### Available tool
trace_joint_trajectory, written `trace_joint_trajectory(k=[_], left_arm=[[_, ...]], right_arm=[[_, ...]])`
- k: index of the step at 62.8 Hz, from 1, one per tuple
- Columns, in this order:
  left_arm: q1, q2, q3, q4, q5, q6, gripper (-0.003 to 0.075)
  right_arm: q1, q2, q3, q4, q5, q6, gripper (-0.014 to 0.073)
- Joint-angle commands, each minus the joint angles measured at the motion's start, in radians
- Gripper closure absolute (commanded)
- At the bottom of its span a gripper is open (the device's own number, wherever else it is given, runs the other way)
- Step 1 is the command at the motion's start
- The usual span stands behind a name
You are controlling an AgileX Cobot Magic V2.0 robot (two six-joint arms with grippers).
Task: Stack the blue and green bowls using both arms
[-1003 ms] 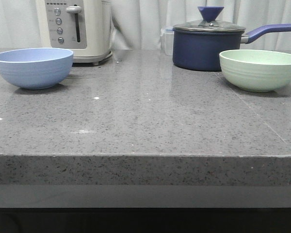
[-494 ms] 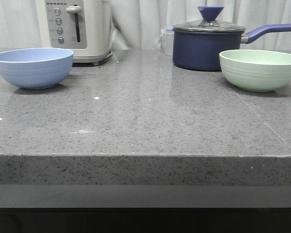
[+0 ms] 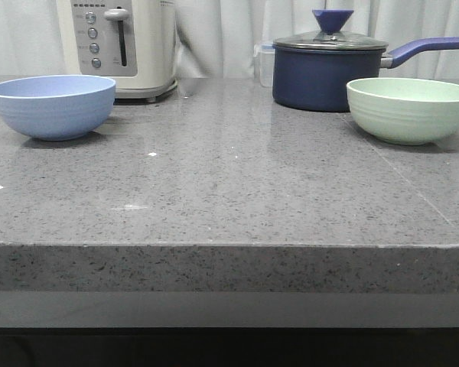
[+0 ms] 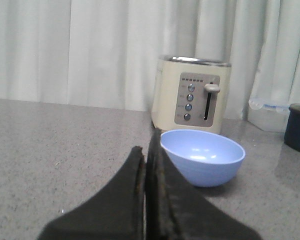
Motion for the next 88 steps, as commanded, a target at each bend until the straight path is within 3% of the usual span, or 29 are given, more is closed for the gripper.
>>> trace_joint_trajectory(k=[1, 16, 30, 60, 67, 73, 78, 82, 88], left_arm=[[-0.001, -0.01, -0.14, -0.016, -0.002, -0.002, 0.074], [-0.001, 0.121, -0.47, -0.014, 0.31, -0.002, 0.074], [-0.001, 0.313, -0.675, -0.016, 0.472, 0.0, 0.074], [0.001, 0.498, -0.65, 0.01, 0.486, 0.0, 0.0737], [0.001, 0.521, -0.65, 0.031, 0.487, 0.0, 0.0655], [0.001, 0.536, -0.65, 0.031, 0.485, 0.0, 0.0489], [0.001, 0.548, -0.65, 0.031, 0.485, 0.0, 0.0356], [0.001, 0.554, -0.65, 0.031, 0.485, 0.0, 0.0314], [0.001, 0.563, -0.65, 0.028, 0.485, 0.0, 0.0313]], right_arm=[[-0.005, -0.016, -0.114, -0.018, 0.01, -0.003, 0.0658], [-0.005, 0.116, -0.408, -0.061, 0.269, -0.003, 0.0658], [-0.005, 0.338, -0.607, -0.062, 0.433, -0.005, 0.0658], [-0.005, 0.614, -0.626, -0.069, 0.504, -0.034, 0.0649], [-0.005, 0.646, -0.626, -0.068, 0.514, -0.045, 0.0518], [-0.005, 0.661, -0.628, -0.063, 0.52, -0.045, 0.0295], [-0.005, 0.667, -0.628, -0.048, 0.529, -0.045, 0.0169], [-0.005, 0.675, -0.628, -0.035, 0.533, -0.045, 0.0134], [-0.005, 0.692, -0.648, -0.031, 0.56, -0.045, 0.0135]])
